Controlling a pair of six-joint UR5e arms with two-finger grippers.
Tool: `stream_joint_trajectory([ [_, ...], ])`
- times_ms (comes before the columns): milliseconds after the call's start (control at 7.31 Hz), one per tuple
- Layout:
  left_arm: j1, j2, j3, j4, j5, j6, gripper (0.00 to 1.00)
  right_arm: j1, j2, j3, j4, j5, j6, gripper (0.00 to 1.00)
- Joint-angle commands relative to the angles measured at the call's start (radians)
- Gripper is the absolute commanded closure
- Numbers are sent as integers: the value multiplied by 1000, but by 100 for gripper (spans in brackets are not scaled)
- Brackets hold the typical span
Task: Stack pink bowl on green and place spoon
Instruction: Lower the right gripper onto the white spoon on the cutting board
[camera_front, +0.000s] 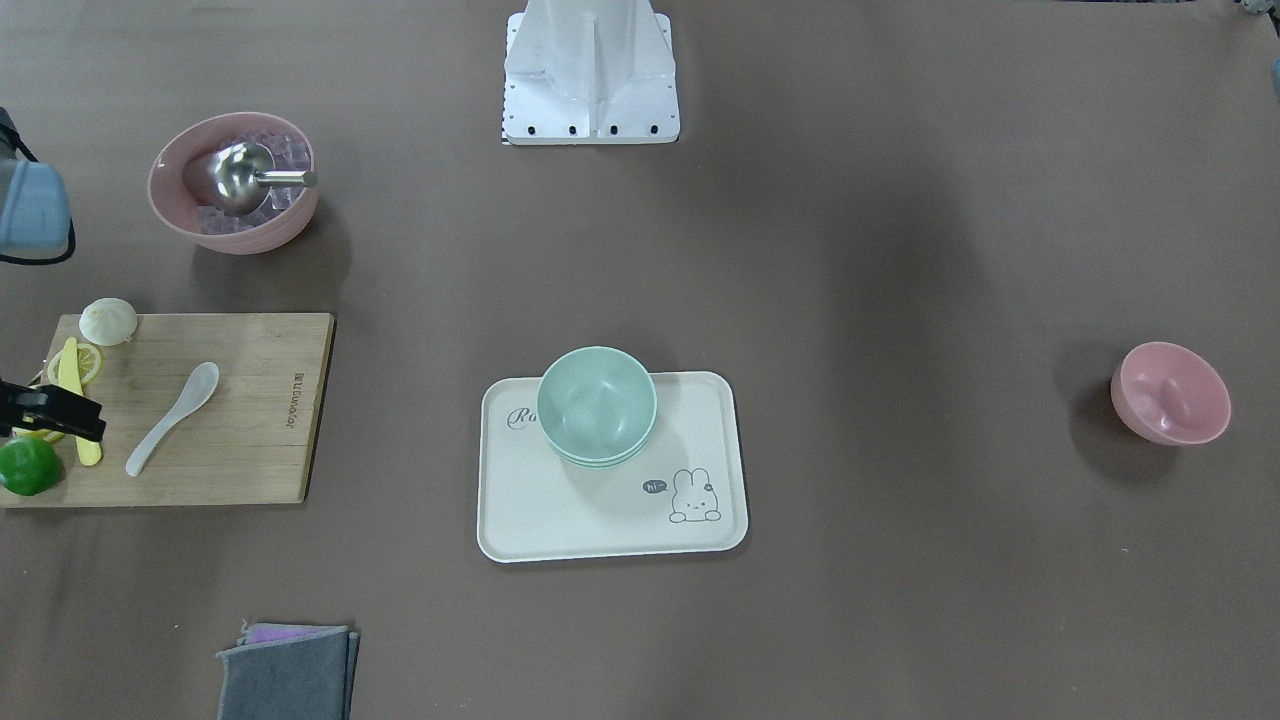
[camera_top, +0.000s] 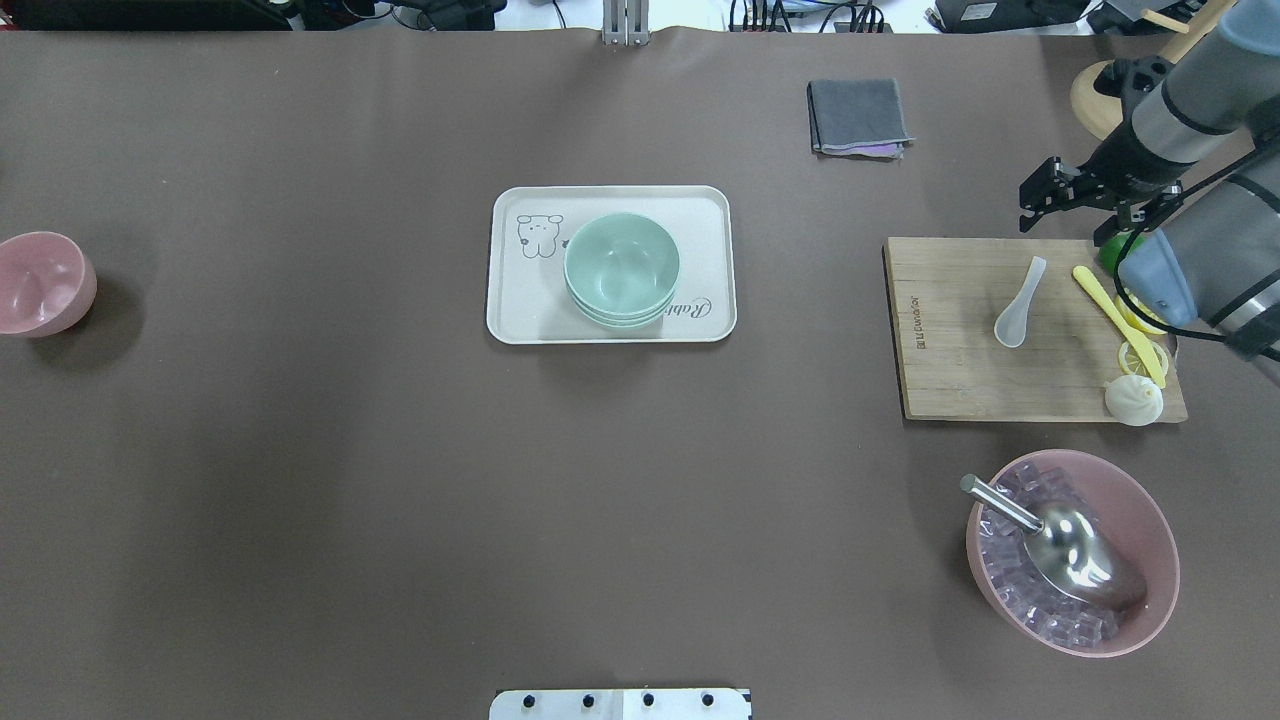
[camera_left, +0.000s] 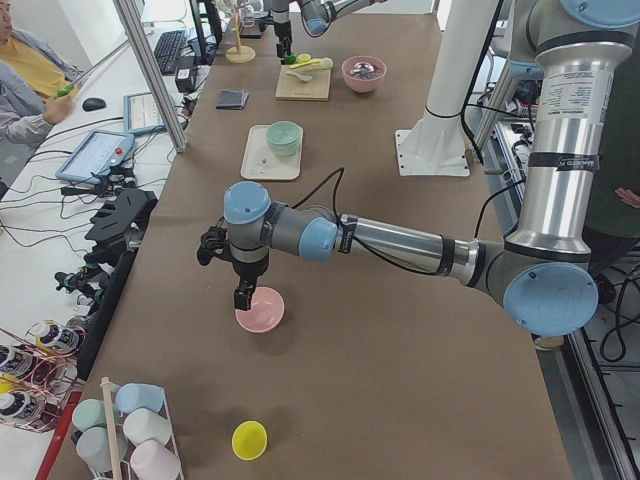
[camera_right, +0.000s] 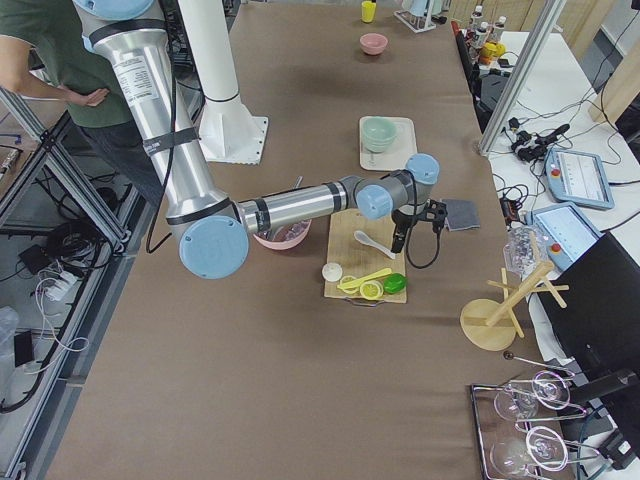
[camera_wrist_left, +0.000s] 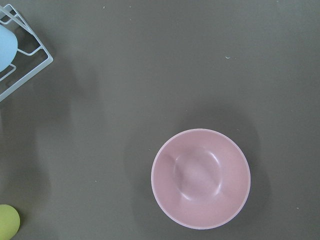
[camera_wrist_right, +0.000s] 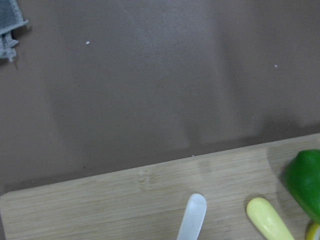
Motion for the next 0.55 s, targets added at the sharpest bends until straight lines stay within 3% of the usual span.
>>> stream_joint_trajectory([
  [0, 0, -2, 12, 1, 1, -4, 2, -44, -11, -22, 43, -25, 88, 15],
  [411, 43, -42, 73, -1, 1, -34, 2, -55, -17, -17, 43, -28, 112, 23],
])
